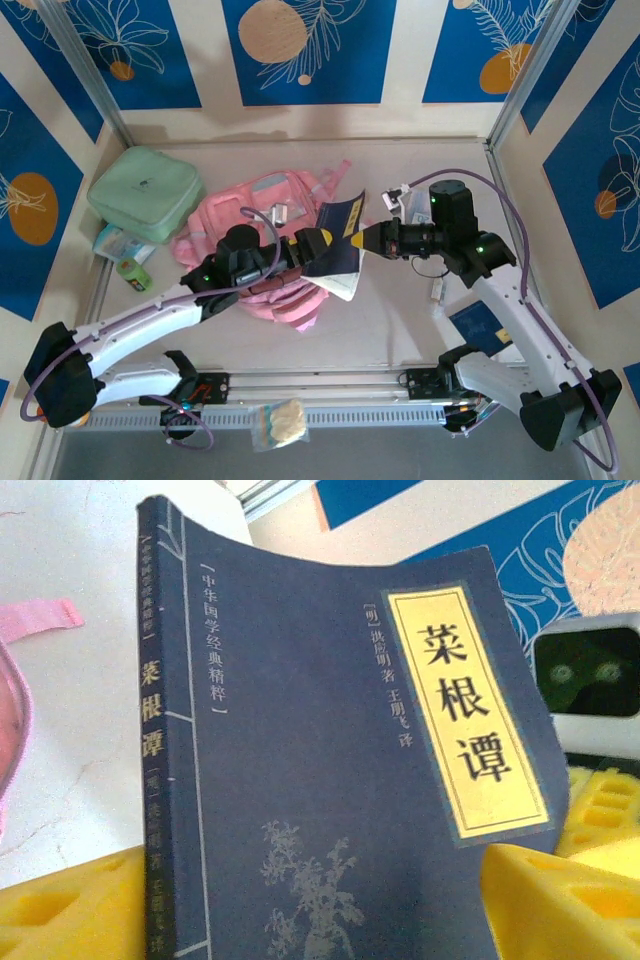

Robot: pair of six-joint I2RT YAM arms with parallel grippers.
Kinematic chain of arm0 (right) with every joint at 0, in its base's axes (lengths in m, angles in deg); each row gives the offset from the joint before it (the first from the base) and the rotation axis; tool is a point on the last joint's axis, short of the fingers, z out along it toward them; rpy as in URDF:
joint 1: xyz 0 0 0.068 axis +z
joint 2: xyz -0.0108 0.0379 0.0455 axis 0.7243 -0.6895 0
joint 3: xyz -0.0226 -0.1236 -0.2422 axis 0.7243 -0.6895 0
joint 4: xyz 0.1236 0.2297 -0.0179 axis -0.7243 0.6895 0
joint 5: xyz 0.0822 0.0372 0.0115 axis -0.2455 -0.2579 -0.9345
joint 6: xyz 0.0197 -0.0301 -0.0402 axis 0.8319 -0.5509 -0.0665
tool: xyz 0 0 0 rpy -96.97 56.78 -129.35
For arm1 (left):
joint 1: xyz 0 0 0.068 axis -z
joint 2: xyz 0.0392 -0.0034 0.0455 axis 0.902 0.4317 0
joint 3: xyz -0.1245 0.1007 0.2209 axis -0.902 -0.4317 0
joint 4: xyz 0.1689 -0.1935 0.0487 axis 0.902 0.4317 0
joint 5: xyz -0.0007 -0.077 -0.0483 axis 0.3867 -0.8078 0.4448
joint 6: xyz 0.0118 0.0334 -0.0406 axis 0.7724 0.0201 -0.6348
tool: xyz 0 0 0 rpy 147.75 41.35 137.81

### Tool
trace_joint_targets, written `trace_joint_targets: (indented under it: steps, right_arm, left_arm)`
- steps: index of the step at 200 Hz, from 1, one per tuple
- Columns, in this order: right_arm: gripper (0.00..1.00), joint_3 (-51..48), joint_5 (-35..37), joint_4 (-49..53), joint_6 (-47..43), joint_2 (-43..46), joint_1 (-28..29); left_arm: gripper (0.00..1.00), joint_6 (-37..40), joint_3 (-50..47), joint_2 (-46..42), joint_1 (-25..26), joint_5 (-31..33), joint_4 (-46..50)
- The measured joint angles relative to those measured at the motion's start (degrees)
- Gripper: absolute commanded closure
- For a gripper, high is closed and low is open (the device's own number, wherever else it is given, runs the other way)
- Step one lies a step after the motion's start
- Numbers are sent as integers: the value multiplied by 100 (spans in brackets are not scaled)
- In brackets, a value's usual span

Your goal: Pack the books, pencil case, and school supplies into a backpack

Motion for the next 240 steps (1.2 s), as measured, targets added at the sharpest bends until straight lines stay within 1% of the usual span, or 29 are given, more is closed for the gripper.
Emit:
trace_joint_targets:
  steps: [36,55,65,74,100,115,135,149,164,213,218,222,240]
  right_arm:
    - [100,-210,-160,83,-157,-7,-247]
    - [100,-256,-199,197,-321,-11,-352]
    - [100,-262,-221,243,-389,-44,-385]
    - [100,-262,-236,247,-474,-83,-378]
    - [100,-256,-221,358,-728,-153,-310]
    - [100,-254,-199,420,-824,-184,-310]
    - [100,-247,-195,505,-942,-264,-310]
    - [100,-245,-179,560,-1003,-310,-308]
    - [100,-245,-175,634,-1047,-326,-308]
    - [100,-245,-151,697,-1156,-328,-308]
    - [94,-245,-127,710,-1174,-328,-308]
    - [87,-245,-109,723,-1178,-328,-308]
    - [62,-249,-31,763,-1244,-328,-339]
  left_arm:
    - [39,26,-9,-22,-22,13,-57]
    - [43,24,-9,-50,-26,15,-55]
    - [48,22,-9,-59,-26,15,-55]
    - [52,15,-9,-59,-26,17,-33]
    - [59,20,-9,-55,-26,15,79]
    - [66,37,-9,-50,-26,15,151]
    - [71,52,-9,-28,-26,17,269]
    - [77,111,4,0,-26,28,435]
    - [80,164,13,44,-26,46,592]
    - [97,214,28,216,-31,125,866]
    - [99,219,28,227,-35,125,868]
    - [100,216,31,234,-39,125,870]
    - [100,195,50,243,-94,120,859]
